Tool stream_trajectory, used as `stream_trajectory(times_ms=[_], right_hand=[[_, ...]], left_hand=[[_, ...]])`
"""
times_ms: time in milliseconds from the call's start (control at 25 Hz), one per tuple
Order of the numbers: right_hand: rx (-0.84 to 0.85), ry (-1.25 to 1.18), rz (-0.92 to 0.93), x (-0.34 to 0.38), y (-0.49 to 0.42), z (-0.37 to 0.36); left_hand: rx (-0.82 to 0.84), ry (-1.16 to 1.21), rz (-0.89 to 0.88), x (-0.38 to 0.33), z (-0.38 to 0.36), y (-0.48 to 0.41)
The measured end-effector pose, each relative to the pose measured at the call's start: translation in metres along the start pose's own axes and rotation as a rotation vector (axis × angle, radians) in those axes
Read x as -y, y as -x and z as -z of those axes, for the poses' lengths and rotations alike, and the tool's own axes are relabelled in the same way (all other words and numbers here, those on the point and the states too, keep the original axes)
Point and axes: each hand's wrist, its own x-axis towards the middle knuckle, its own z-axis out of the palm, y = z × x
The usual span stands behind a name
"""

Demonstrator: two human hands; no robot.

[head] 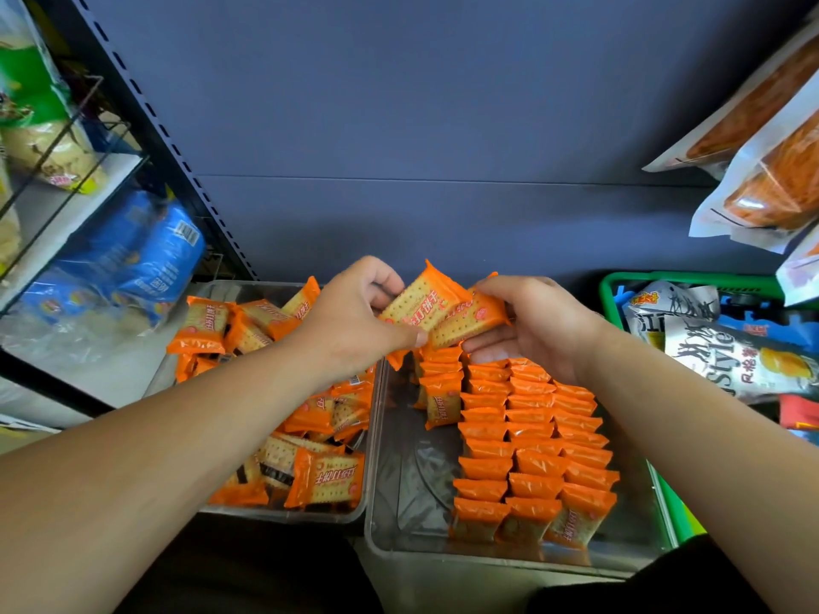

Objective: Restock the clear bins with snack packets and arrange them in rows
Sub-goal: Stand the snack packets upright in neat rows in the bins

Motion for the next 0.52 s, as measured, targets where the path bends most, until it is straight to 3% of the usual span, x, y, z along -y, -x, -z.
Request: stream_trajectory(times_ms=[280,520], right_hand=[[-0.15,0.379,0.125,-0.008,0.002,0.017],[0.104,0.297,0.153,-0.006,0.006,0.001]], left_hand=[[0.19,-0.206,-0.086,-0.002,0.023,0.006],[0.242,-0.029,-0.12,-0.002,0.002,0.004]])
